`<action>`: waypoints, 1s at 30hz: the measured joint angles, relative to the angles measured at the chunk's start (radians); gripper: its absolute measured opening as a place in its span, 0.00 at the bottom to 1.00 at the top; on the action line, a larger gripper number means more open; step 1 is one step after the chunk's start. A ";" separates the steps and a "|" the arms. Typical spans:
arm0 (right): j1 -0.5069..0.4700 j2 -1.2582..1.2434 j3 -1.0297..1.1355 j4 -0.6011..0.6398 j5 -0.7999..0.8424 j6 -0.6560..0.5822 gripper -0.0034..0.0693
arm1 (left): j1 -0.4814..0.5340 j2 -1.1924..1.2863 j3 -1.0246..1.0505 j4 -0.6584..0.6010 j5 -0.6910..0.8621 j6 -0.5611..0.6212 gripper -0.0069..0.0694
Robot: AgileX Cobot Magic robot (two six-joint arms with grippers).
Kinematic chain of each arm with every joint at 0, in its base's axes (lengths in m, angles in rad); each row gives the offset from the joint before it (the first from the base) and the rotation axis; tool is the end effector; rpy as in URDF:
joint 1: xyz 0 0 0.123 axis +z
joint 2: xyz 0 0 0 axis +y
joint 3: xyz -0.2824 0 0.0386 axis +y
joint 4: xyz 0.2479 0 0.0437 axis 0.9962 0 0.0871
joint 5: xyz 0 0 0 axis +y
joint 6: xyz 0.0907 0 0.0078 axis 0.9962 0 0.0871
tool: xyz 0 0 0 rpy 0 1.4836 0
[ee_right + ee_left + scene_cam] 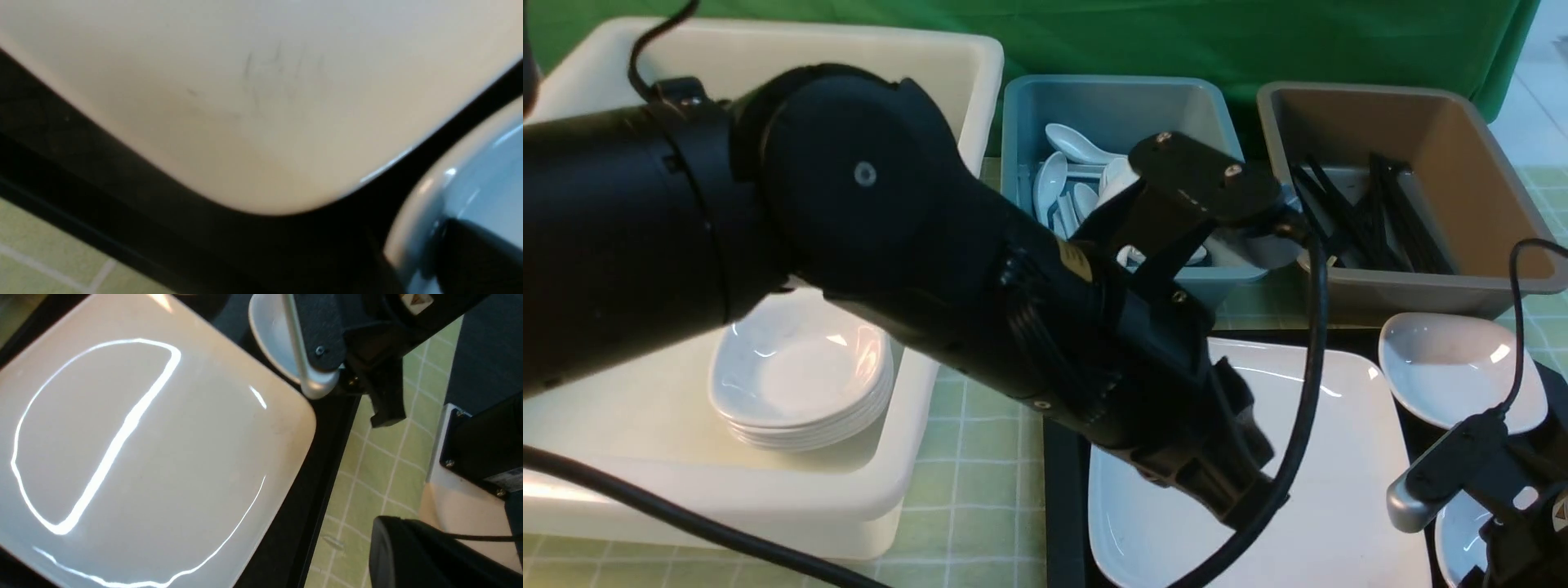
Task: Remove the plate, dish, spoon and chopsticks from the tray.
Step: Use the right arm to grab a small plate from the dinner plate, then use the right arm to put the small plate into the large storage box on the left
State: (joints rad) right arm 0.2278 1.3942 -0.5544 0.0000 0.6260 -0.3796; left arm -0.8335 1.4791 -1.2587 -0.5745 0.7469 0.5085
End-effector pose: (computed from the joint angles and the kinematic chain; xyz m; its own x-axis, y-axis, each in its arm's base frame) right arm 0.1984 0.0460 0.1630 -0.8045 -0.5669 -0.1774 -0.5641 0.8227 -0.0708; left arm 0.1924 -0.2619 0.3358 -0.4224 0.5549 -0.7167 0.8913 0.3980 -0.2171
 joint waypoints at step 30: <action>0.264 0.008 -1.013 0.430 0.399 -0.035 0.08 | 0.551 -0.220 -0.172 0.257 0.060 -0.211 0.07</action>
State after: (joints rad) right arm 0.4918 1.4022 -1.5674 0.4296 1.0248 -0.4147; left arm -0.2822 1.2593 -1.4305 -0.3180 0.8073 0.2976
